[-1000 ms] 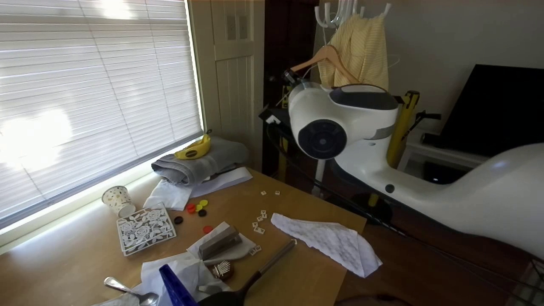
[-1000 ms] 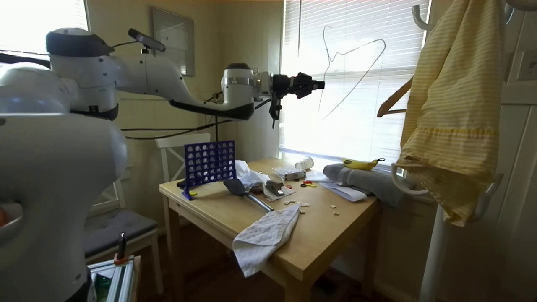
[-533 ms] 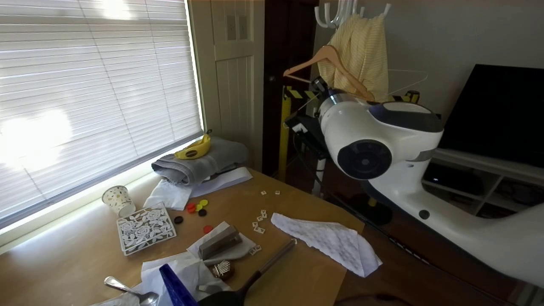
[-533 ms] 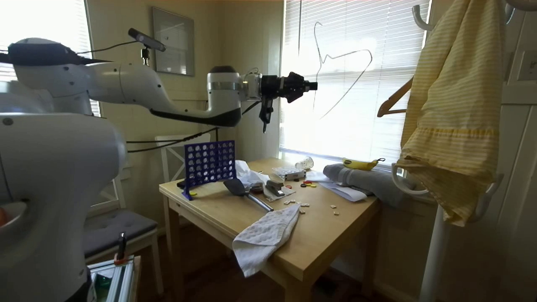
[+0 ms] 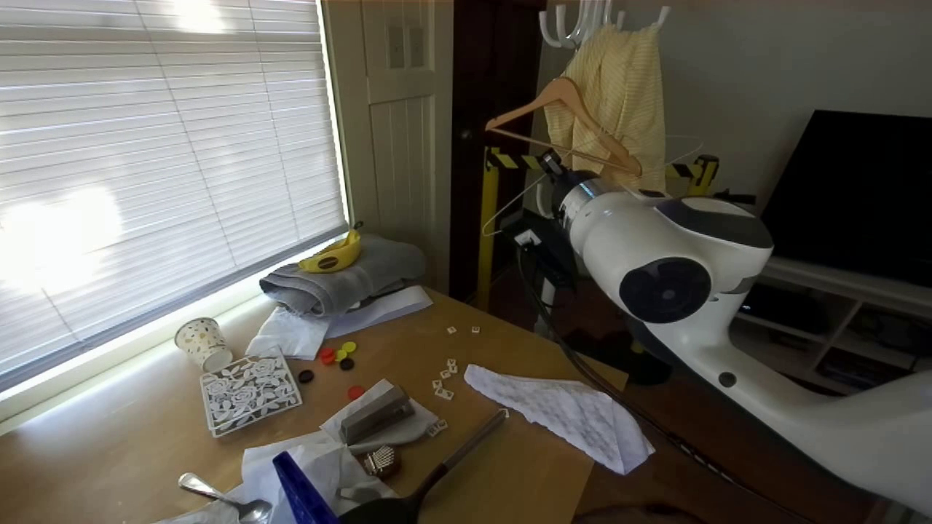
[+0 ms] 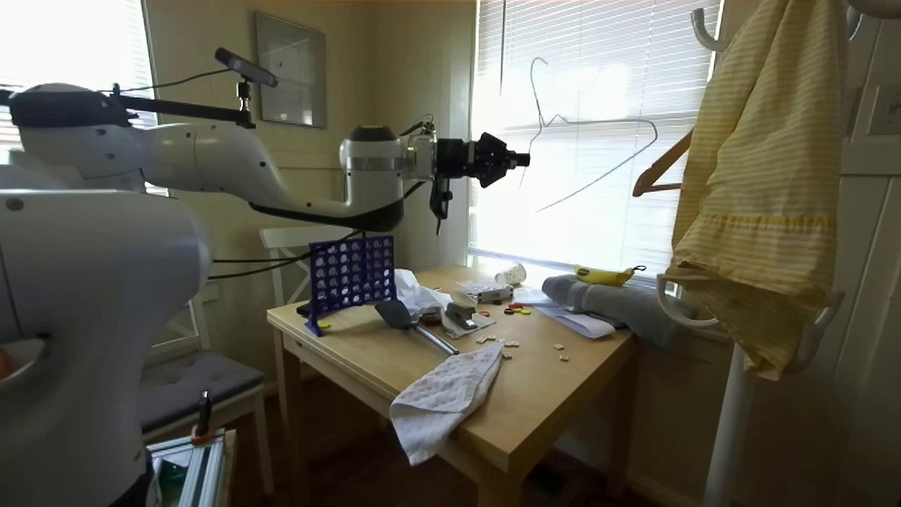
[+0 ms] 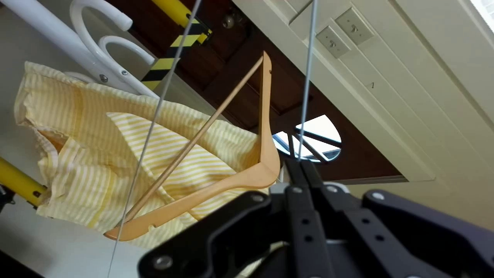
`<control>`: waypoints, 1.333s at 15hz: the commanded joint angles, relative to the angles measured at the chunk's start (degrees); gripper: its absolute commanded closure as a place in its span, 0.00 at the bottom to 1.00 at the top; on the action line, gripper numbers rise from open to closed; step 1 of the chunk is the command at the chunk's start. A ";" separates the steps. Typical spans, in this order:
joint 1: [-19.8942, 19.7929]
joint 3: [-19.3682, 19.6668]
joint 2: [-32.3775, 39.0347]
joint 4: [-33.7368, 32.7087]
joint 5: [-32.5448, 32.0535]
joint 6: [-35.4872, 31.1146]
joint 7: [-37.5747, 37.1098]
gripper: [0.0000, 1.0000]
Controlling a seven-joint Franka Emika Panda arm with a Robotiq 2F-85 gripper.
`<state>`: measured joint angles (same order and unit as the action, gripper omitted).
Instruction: Pick up the clothing hanger on the table and hang it on the coat rack
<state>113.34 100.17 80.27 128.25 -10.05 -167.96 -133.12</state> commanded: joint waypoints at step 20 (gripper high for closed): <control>-3.12 9.50 -6.84 12.78 25.41 -15.72 39.37 0.99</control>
<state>110.35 110.46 73.10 141.30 10.94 -183.86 -97.44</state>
